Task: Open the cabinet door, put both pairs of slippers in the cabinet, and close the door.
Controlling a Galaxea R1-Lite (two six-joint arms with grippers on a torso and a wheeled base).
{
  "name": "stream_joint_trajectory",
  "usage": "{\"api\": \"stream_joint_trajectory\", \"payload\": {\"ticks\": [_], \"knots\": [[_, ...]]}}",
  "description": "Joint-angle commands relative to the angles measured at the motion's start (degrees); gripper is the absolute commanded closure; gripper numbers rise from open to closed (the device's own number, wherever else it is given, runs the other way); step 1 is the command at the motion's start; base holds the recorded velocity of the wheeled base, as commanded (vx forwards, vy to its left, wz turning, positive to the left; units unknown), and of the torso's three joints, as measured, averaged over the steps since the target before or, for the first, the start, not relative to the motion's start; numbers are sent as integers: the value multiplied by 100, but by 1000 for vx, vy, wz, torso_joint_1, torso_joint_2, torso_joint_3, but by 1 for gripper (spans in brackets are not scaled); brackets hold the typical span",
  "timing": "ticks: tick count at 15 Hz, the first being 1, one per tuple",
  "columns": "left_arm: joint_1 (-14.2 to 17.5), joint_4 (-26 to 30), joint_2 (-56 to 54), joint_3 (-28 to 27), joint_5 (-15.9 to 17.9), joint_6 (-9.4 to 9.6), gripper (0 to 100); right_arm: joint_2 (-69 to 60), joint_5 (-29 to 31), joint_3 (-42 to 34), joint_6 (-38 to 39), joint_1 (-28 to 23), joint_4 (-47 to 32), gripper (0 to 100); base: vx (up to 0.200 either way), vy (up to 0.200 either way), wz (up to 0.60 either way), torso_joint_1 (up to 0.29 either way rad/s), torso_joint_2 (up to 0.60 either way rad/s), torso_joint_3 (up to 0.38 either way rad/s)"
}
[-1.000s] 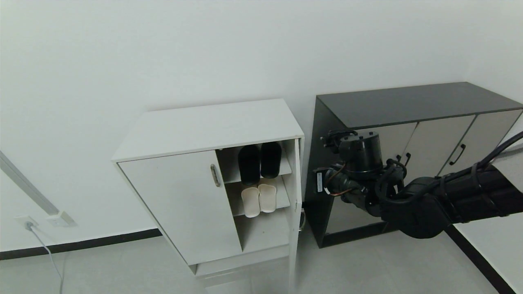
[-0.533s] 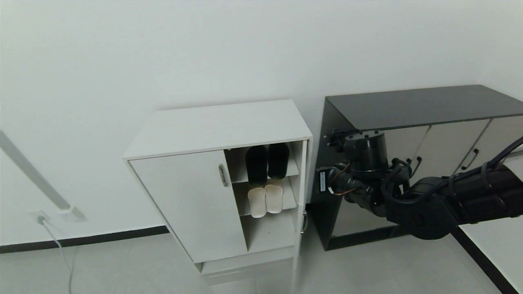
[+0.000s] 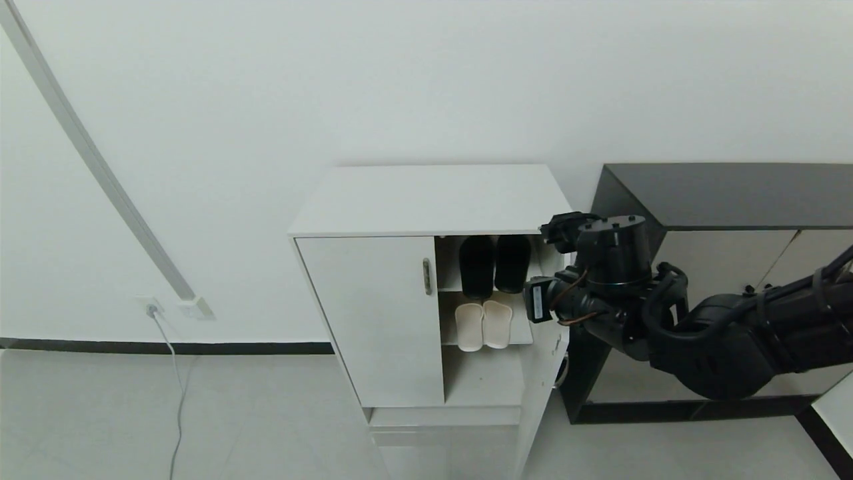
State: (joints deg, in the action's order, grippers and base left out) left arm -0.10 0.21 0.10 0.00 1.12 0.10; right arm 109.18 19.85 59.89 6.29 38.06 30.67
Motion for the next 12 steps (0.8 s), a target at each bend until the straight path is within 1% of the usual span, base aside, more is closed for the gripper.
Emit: {"api": "stream_joint_trajectory", "payload": {"ticks": [1, 2, 4, 7, 10, 12], "knots": [[1, -3, 8, 0, 2, -1, 100, -186, 230, -232, -234, -167, -17, 100, 0, 0, 0, 0, 0, 0], [1, 6, 8, 0, 2, -1, 100, -222, 476, -399, -453, -281, -26, 100, 0, 0, 0, 0, 0, 0], [1, -3, 8, 0, 2, -1, 100, -213, 731, -769, -796, -448, -17, 100, 0, 0, 0, 0, 0, 0], [1, -3, 8, 0, 2, -1, 100, -125, 731, -1076, -814, -501, -26, 100, 0, 0, 0, 0, 0, 0], [1, 6, 8, 0, 2, -1, 100, 191, 573, -1006, -743, -484, 114, 100, 0, 0, 0, 0, 0, 0], [1, -3, 8, 0, 2, -1, 100, 394, 177, -953, -576, -361, 580, 100, 0, 0, 0, 0, 0, 0]]}}
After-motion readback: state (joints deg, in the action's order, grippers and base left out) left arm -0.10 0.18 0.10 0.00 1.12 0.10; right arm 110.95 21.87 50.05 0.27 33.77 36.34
